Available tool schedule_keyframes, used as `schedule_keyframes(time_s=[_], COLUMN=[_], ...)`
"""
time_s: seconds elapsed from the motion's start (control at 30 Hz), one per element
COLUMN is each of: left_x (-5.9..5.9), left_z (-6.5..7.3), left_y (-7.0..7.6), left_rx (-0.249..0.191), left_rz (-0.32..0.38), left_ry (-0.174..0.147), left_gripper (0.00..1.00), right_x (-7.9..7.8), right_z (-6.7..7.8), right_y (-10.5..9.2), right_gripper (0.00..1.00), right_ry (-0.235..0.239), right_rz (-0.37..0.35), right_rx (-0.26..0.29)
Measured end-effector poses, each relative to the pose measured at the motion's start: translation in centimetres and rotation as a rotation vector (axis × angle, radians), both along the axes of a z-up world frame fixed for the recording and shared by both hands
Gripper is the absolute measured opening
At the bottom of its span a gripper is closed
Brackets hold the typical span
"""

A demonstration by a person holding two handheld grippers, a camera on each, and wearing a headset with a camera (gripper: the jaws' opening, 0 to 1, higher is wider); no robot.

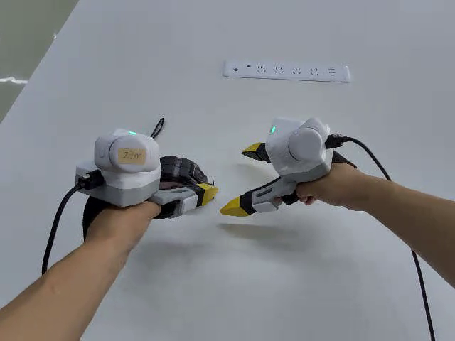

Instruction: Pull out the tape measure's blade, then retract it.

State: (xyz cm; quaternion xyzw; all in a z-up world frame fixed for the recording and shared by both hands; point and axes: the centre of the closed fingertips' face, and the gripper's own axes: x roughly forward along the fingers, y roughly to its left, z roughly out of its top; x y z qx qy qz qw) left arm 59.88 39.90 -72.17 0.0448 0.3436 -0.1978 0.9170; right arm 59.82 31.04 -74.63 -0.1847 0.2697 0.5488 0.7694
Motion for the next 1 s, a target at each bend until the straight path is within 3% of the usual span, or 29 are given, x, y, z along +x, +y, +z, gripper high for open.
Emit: schedule_keyframes(time_s=[0.13,0.37,0.5,0.67,0.83,1.0], left_x=[-0.1,-0.1,-0.2,-0.7,-1.0,-1.5], left_z=[0.2,0.6,0.7,0.3,0.5,1.0], left_y=[-0.4,-0.6,-0.7,-0.3,0.0,-0.4], left_rx=[-0.009,-0.006,0.006,0.028,0.034,0.006], left_rz=[-0.056,-0.129,-0.176,-0.218,-0.257,-0.304], left_ry=[-0.004,-0.020,-0.029,-0.006,-0.019,-0.044], left_gripper=[0.99,1.00,1.00,1.00,1.00,1.00], right_x=[-0.2,-0.5,-0.7,-1.1,-1.4,-1.8], right_z=[0.5,1.1,1.5,1.9,2.3,2.6], right_y=[-0.5,-1.5,-1.9,-2.9,-3.9,-5.0], right_gripper=[0.89,0.97,0.99,1.00,1.00,1.00], right_ry=[0.016,0.016,0.023,0.007,0.007,0.004], right_rz=[-0.023,-0.060,-0.072,-0.085,-0.109,-0.130], right_rx=[0.014,0.020,0.034,0.051,0.064,0.079])
